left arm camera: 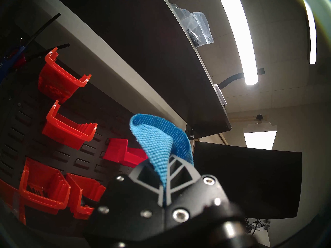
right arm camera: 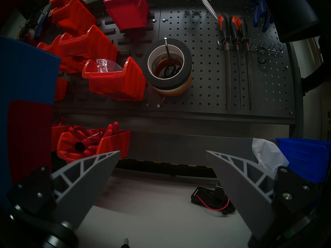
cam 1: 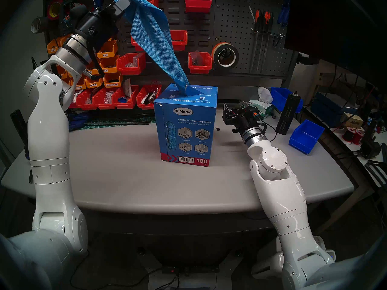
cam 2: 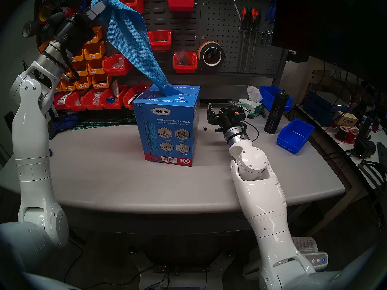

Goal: Take out a shop towel

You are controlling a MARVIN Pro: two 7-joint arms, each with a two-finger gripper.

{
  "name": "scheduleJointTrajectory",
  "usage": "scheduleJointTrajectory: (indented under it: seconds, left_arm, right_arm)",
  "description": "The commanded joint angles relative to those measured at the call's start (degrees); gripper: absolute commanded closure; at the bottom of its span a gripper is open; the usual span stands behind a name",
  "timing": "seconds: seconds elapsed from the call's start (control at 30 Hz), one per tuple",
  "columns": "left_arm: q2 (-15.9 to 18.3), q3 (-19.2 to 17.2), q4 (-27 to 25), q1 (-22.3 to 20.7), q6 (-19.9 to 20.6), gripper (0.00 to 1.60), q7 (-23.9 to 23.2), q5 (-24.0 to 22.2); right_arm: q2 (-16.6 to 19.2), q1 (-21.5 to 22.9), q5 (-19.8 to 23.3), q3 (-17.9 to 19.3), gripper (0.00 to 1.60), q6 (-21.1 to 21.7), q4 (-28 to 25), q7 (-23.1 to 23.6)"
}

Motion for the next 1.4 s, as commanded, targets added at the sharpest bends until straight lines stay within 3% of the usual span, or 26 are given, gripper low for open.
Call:
scheduleJointTrajectory:
  seconds: [0.0, 1.3, 1.33, 1.37]
  left_arm:
    - [0.0, -0.5, -0.6, -2.9, -0.7, 1.60, -0.2, -0.4]
    - [0.7, -1.9, -0.8, -2.2, 0.1, 1.60, -1.2, -1.0]
    - [0.7, -1.9, -0.8, -2.2, 0.1, 1.48, -1.1, -1.0]
    - [0.7, -1.9, -0.9, -2.2, 0.1, 1.59, -1.0, -1.0]
  right_arm:
    - [0.0, 1.5, 0.0, 0.1, 0.00, -0.4, -2.1, 0.1]
    - [0.0, 1.5, 0.0, 0.1, 0.00, -0.4, -2.1, 0.1]
    - [0.0, 1.5, 0.0, 0.1, 0.00, -0.4, -2.1, 0.1]
    - [0.0, 1.5, 0.0, 0.1, 0.00, -0.4, -2.1, 0.1]
